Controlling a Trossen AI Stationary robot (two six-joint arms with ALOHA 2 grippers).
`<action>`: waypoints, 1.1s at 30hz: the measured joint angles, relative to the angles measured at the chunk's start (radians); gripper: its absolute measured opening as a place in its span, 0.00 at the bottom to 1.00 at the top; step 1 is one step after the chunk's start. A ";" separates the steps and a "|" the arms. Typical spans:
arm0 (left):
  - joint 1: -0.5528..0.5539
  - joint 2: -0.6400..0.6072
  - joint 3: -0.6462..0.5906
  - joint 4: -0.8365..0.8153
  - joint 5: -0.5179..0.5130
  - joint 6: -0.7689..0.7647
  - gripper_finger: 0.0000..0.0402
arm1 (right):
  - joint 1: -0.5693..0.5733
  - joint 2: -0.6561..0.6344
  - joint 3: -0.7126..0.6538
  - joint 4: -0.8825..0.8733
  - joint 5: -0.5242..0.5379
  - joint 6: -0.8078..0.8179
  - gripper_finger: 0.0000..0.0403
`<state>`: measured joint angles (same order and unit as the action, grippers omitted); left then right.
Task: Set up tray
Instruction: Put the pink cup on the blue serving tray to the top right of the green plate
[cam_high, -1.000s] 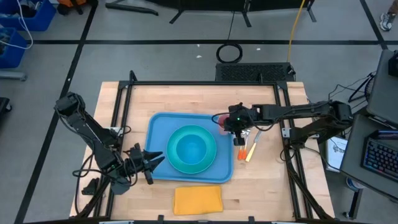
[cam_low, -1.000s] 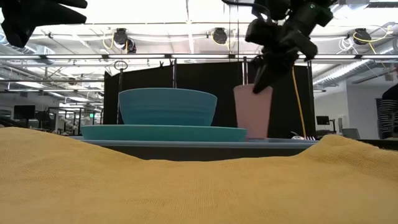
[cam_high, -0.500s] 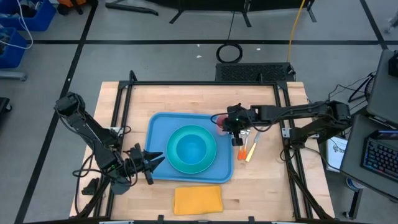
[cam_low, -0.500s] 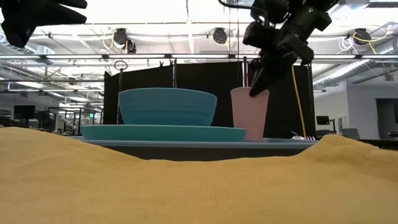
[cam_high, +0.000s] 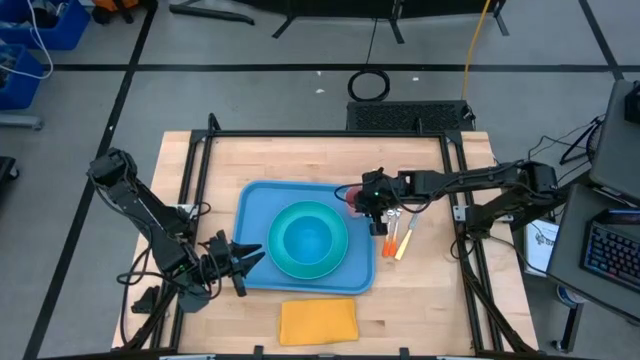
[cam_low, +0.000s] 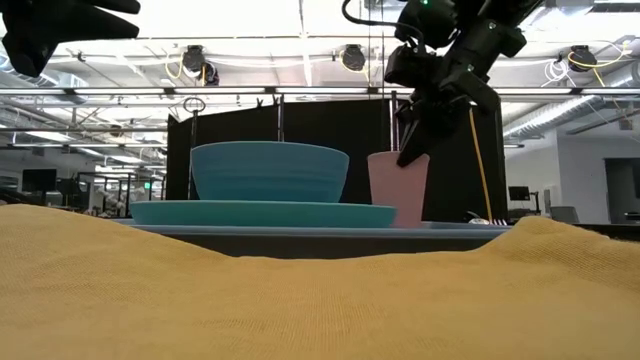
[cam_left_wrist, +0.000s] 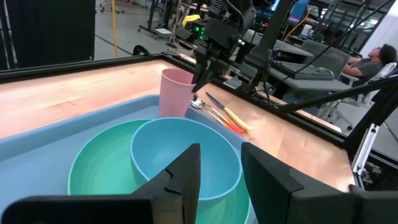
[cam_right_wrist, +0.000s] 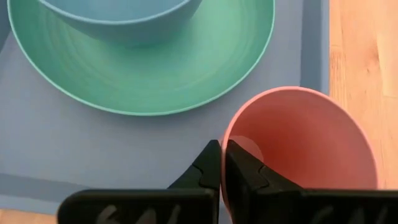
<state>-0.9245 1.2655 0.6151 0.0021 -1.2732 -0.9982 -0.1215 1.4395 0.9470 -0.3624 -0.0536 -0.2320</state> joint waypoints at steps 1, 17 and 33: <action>0.000 0.000 0.000 0.000 0.000 -0.001 0.30 | 0.000 0.000 0.000 0.000 0.000 0.000 0.00; 0.000 0.000 0.000 0.000 0.000 -0.001 0.30 | 0.000 -0.006 0.000 -0.002 -0.001 0.031 0.07; 0.000 0.000 0.000 -0.001 0.000 -0.001 0.30 | 0.000 -0.006 -0.001 0.022 0.001 0.037 0.07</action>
<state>-0.9245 1.2655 0.6151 0.0010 -1.2729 -0.9988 -0.1215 1.4332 0.9459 -0.3405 -0.0528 -0.1947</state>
